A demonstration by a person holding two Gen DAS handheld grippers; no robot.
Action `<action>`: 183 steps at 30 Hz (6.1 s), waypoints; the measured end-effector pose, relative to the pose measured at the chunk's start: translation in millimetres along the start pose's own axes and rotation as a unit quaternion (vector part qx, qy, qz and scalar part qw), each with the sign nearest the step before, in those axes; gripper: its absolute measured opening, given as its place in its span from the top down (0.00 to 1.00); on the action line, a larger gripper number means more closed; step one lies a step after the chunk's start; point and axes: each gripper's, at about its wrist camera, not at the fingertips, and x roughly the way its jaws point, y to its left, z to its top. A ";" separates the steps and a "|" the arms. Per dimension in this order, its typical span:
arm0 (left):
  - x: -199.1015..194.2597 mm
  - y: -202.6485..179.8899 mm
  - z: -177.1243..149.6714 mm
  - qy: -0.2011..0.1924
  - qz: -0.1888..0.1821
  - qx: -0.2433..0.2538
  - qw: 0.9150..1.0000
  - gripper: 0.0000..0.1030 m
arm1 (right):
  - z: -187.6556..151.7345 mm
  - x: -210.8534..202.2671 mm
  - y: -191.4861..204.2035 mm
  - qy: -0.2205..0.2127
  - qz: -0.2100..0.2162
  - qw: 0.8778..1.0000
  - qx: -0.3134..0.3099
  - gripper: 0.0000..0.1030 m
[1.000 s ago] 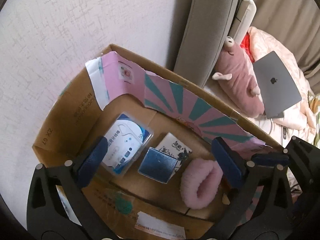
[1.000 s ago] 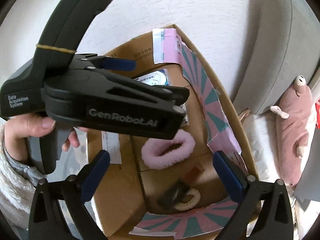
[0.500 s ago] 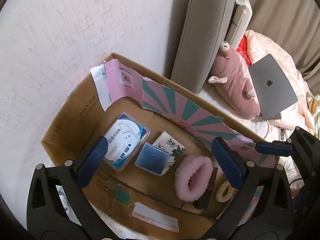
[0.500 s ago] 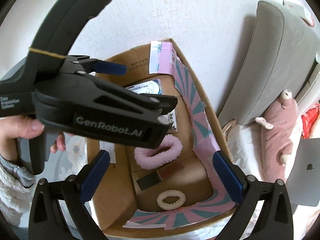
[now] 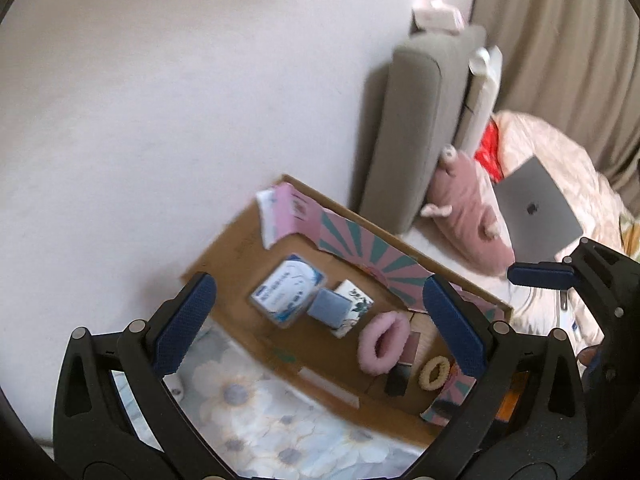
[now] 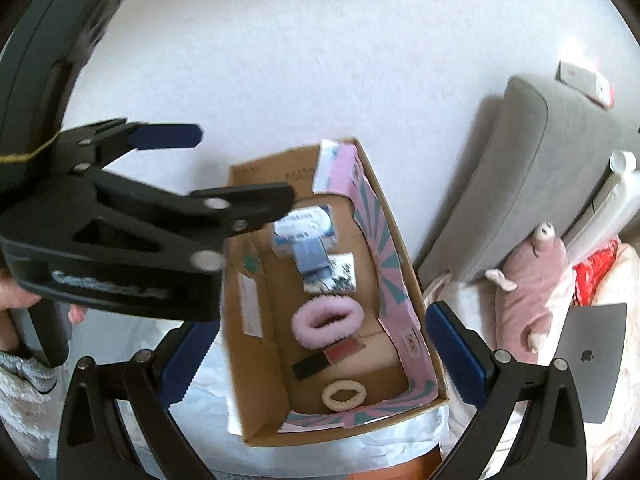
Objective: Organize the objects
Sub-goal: 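Withdraw both tools from the cardboard box back over the bed, then grasp the clear floss-pick case with the left tool while the right tool grasps the spotted pouch, then carry both items into the cardboard box and open both tools to release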
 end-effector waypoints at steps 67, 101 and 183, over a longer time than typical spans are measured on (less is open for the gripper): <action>61.4 240.0 -256.5 0.089 0.107 -0.263 0.955 0.02 | 41.9 260.7 215.3 0.118 0.125 0.985 -0.012 0.04; -45.1 204.6 -196.0 -0.002 0.144 -0.230 0.963 0.21 | 66.1 134.3 216.0 0.018 0.144 0.987 -0.062 0.47; 159.2 0.0 3.7 0.077 -0.008 -0.059 0.995 0.21 | -61.3 55.8 -26.9 0.045 0.019 0.997 0.065 0.47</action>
